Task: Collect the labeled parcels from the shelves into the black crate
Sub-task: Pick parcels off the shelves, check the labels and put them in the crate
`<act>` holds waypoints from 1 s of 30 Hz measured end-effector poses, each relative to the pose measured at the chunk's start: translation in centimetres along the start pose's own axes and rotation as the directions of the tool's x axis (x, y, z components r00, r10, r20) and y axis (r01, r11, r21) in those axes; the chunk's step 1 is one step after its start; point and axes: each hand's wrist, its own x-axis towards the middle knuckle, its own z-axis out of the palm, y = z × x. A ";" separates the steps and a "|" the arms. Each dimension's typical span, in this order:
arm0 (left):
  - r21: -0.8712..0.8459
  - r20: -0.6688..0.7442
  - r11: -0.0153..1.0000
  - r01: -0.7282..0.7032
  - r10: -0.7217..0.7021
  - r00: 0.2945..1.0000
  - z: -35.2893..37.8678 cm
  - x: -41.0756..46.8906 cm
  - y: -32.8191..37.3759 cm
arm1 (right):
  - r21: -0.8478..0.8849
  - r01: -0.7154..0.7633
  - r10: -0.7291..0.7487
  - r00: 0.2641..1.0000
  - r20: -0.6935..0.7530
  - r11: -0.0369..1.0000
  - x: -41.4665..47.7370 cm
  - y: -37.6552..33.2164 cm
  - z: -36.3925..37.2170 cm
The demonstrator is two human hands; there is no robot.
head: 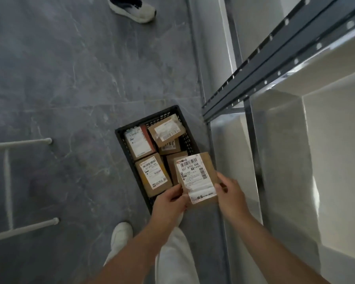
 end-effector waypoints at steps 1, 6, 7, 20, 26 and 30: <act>-0.008 -0.012 1.000 0.018 -0.018 1.000 0.0 1.5 -0.6 | -0.014 0.006 -0.005 1.000 0.017 1.000 1.6 0.5 0.5; 0.005 -0.052 0.997 0.074 -0.074 0.996 -0.5 9.6 -3.7 | -0.045 0.028 -0.023 0.993 0.115 0.999 9.1 3.4 4.3; 0.012 -0.053 0.997 0.076 -0.075 0.996 -0.7 11.1 -4.2 | -0.043 0.037 -0.031 0.990 0.138 0.998 10.3 3.6 5.1; 0.320 -0.186 0.948 0.003 0.060 0.981 -2.8 21.6 -9.2 | -0.044 0.066 -0.047 0.938 0.345 0.997 23.5 10.0 18.5; 0.460 -0.103 0.883 0.097 -0.055 0.993 -1.7 22.0 -8.4 | -0.106 0.068 -0.026 0.933 0.359 0.992 19.8 7.7 17.1; 0.494 -0.105 0.865 0.085 -0.037 0.994 -1.3 20.7 -7.2 | -0.156 0.063 -0.007 0.941 0.340 0.986 18.3 6.4 15.3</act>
